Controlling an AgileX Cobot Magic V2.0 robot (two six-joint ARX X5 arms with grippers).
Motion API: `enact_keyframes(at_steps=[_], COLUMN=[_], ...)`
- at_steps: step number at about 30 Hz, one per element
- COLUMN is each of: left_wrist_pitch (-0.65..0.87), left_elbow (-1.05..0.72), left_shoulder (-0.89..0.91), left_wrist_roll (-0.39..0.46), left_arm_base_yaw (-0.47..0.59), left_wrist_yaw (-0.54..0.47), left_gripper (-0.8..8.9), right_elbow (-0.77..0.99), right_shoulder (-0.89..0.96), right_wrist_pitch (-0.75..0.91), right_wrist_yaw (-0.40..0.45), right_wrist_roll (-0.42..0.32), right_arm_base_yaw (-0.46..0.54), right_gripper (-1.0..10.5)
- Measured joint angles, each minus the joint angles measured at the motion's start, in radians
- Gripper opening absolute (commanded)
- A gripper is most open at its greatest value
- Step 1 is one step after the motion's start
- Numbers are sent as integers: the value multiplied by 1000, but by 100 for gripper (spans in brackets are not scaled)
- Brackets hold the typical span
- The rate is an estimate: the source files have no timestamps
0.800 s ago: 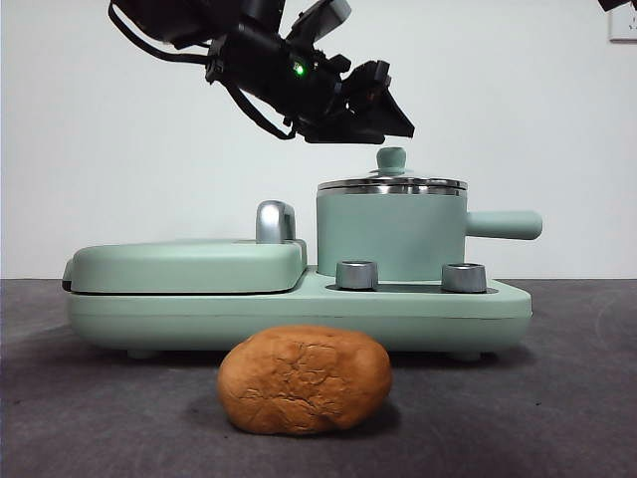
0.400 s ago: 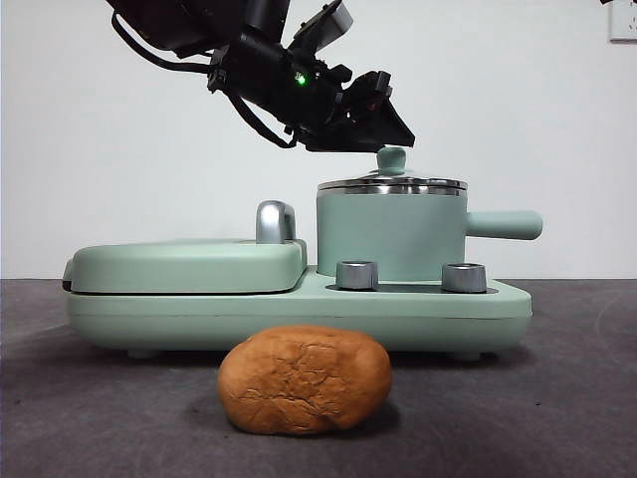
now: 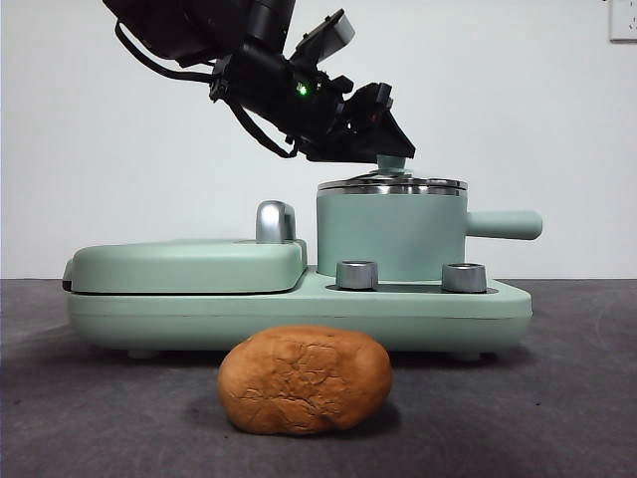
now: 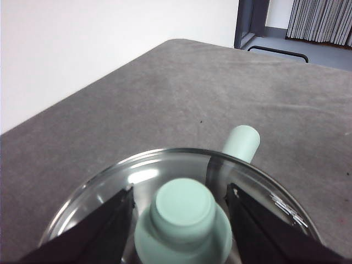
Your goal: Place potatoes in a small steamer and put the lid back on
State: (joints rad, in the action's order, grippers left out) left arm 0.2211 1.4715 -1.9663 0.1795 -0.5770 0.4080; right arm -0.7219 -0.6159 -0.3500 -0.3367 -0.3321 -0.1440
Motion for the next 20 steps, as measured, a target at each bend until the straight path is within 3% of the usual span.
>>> enact_keyframes(at_steps=[4, 10, 20], left_wrist_pitch=[-2, 0, -1], left_elbow=[0, 0, 3], left_shoulder=[-7, -10, -10], left_wrist_roll=[0, 0, 5], left_arm_base_yaw=[0, 0, 1], left_wrist_yaw=[0, 2, 2], left_gripper=[250, 12, 14], right_elbow=[0, 0, 0], right_shoulder=[0, 0, 0], right_wrist_pitch=[0, 0, 0], right_wrist_yaw=[0, 0, 0], right_wrist_roll=[6, 22, 23], right_arm_base_yaw=[0, 0, 0], right_gripper=[267, 267, 267])
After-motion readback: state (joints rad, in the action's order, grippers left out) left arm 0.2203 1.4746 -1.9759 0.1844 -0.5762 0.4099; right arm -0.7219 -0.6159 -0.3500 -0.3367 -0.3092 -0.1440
